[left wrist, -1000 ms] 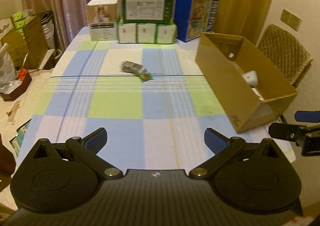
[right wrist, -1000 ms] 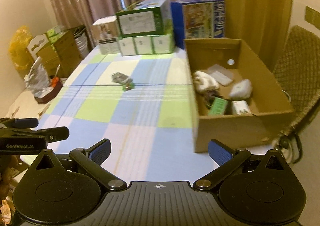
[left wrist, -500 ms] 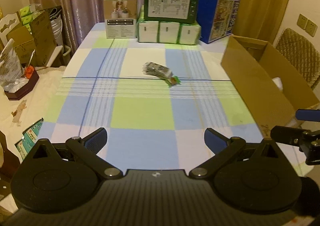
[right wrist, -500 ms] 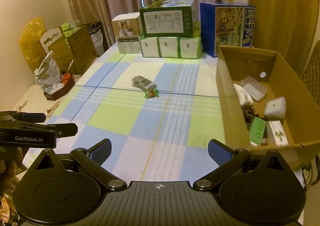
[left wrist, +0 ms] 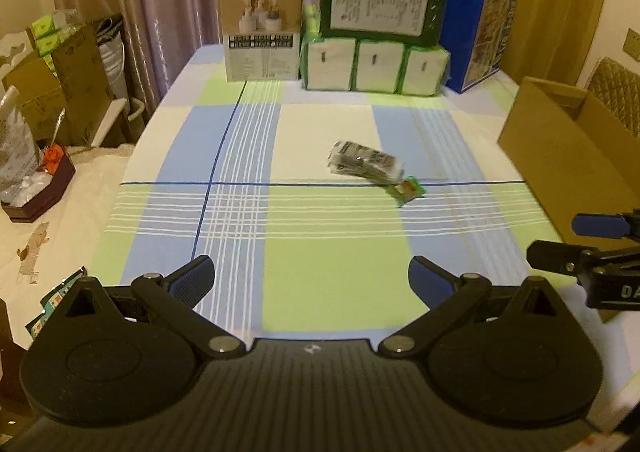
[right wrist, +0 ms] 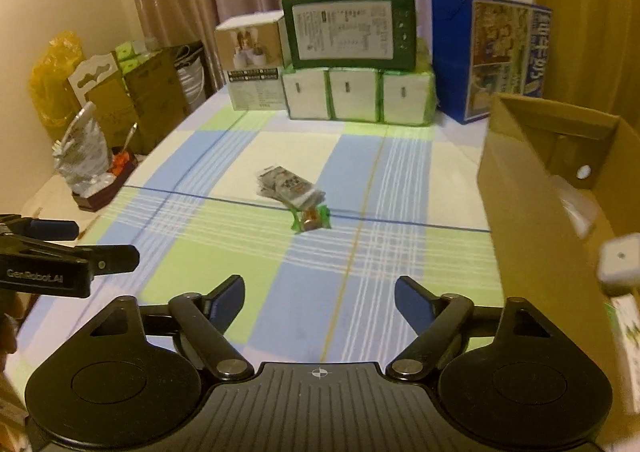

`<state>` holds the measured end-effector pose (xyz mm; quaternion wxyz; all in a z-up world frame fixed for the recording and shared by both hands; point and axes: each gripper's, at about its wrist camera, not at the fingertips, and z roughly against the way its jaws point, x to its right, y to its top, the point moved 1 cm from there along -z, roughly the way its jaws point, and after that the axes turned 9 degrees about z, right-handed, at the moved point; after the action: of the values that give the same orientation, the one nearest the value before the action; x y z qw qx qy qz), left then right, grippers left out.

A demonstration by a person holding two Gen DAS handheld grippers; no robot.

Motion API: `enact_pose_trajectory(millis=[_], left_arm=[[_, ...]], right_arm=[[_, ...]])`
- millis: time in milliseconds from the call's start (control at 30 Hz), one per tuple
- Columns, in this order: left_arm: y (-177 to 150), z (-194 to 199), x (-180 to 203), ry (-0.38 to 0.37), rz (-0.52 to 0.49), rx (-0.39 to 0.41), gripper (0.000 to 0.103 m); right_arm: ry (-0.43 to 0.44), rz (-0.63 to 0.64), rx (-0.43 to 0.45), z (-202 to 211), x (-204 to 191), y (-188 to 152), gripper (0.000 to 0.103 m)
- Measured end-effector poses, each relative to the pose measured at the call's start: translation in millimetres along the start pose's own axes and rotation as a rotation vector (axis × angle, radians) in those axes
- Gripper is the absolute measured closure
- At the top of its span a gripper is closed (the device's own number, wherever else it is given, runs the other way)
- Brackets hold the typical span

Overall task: Organize objects
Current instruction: 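Move both tools toward the snack packet and green-wrapped candy, then grasp the snack packet with the left tool while the right tool grasps the green candy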

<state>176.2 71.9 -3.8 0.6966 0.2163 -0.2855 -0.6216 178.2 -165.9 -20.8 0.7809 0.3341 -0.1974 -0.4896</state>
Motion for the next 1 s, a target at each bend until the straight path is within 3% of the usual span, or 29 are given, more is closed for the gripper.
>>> enact_pose_trajectory(millis=[133, 433, 867, 1000], left_arm=[[9, -31, -13, -0.018, 0.031, -0.025, 0.002], [28, -82, -18, 0.03, -0.038, -0.04, 0.002], [45, -125, -10, -0.004, -0.075, -0.027, 0.002], [44, -129, -11, -0.01, -0.072, -0.032, 0.002]], right_arm=[[0.002, 0.013, -0.003, -36, 1, 3, 0.033], [0.024, 0.085, 0.019, -100, -5, 10, 0.04], [0.008, 0.12, 0.035, -151, 4, 22, 0.048], [-0.002, 0.151, 0.026, -159, 0, 22, 0.057]])
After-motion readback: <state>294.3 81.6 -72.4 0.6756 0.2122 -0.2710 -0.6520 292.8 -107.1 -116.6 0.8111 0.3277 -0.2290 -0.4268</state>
